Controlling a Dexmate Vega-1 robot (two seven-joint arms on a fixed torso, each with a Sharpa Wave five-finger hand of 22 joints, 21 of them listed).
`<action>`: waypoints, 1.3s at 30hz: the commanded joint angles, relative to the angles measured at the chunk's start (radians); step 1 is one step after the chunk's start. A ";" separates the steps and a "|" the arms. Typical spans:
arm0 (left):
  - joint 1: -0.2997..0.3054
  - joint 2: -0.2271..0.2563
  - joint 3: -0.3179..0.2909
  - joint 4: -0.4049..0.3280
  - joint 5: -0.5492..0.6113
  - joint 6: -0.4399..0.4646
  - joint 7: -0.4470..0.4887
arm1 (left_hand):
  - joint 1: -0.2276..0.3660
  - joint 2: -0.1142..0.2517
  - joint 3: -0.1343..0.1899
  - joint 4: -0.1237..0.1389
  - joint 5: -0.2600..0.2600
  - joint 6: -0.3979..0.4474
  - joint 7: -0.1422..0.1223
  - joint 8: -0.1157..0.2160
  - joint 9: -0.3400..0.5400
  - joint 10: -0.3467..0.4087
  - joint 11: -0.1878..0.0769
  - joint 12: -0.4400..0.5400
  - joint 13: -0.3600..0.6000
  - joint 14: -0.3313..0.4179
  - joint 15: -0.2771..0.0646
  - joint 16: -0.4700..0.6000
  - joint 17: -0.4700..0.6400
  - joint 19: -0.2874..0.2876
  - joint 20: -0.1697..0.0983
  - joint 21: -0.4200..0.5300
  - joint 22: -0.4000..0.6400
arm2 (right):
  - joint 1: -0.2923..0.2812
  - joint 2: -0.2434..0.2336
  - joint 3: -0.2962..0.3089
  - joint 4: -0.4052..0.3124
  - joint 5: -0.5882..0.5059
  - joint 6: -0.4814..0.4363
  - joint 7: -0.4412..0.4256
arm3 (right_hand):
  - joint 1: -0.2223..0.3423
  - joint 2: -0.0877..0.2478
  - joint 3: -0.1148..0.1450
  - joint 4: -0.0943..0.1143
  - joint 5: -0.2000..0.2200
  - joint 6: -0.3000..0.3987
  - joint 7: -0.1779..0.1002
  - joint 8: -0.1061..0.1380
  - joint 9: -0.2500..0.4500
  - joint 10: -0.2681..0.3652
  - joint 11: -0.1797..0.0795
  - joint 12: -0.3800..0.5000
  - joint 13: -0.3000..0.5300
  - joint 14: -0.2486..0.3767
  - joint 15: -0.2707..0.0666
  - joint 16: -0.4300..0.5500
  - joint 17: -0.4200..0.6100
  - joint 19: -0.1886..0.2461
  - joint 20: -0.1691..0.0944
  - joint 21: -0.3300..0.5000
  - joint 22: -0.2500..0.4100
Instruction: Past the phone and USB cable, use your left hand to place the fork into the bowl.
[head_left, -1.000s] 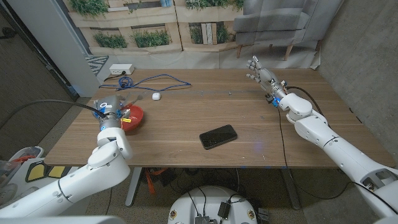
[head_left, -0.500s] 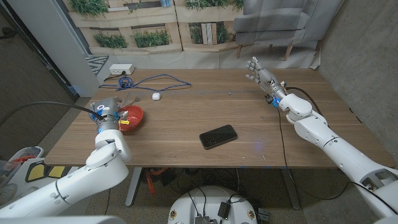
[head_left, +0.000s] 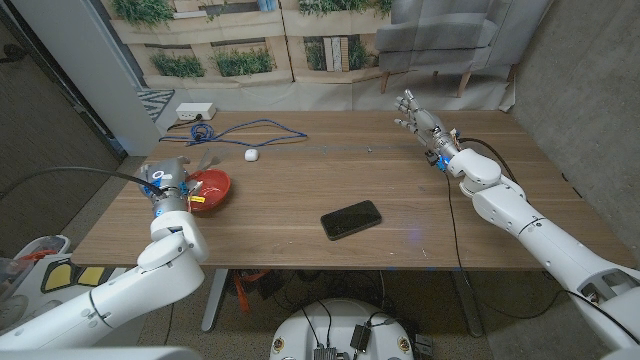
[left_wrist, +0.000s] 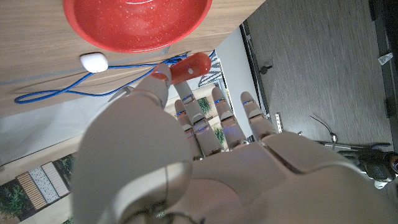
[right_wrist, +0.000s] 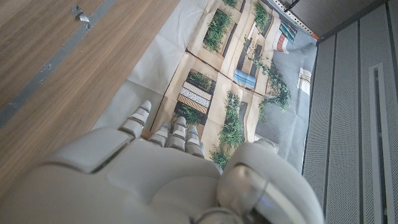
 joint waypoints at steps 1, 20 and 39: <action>-0.012 0.005 0.019 0.049 0.000 -0.015 0.026 | -0.001 0.005 0.009 -0.002 0.006 0.006 -0.004 0.007 0.006 -0.004 0.001 0.011 0.001 -0.007 -0.115 -0.002 0.006 -0.007 -0.002 -0.004 0.002 | 0.015 0.005 -0.006 -0.007 -0.014 -0.017 -0.016 | 0.006 0.000 -0.001 -0.006 -0.003 0.002 -0.004 -0.001 0.006 0.005 -0.003 0.001 0.005 -0.002 -0.031 0.001 0.001 0.004 0.005 -0.002 0.005; 0.015 -0.018 0.010 0.101 0.013 -0.046 0.067 | -0.005 0.005 0.011 -0.001 0.006 -0.025 -0.006 0.002 0.006 -0.005 0.001 0.020 -0.002 -0.002 -0.120 -0.003 0.009 -0.019 0.010 -0.006 -0.002 | -0.004 -0.001 -0.004 -0.034 -0.019 -0.017 -0.031 | 0.007 0.000 0.000 -0.006 -0.003 0.001 -0.002 -0.001 0.006 0.007 0.003 0.001 0.005 -0.002 -0.031 0.001 0.001 0.005 0.004 -0.001 0.005; 0.035 -0.003 0.009 0.127 0.002 -0.069 0.052 | -0.008 0.008 0.016 0.001 0.006 -0.021 -0.012 0.007 0.006 -0.013 0.001 0.029 0.003 -0.003 -0.127 -0.006 0.013 -0.025 0.015 -0.005 -0.003 | 0.001 0.005 -0.011 -0.041 -0.028 -0.025 -0.039 | 0.008 0.003 0.003 -0.007 -0.003 0.004 -0.005 0.000 0.006 0.007 -0.010 0.001 0.005 -0.001 -0.032 0.001 0.001 0.006 0.004 -0.001 0.005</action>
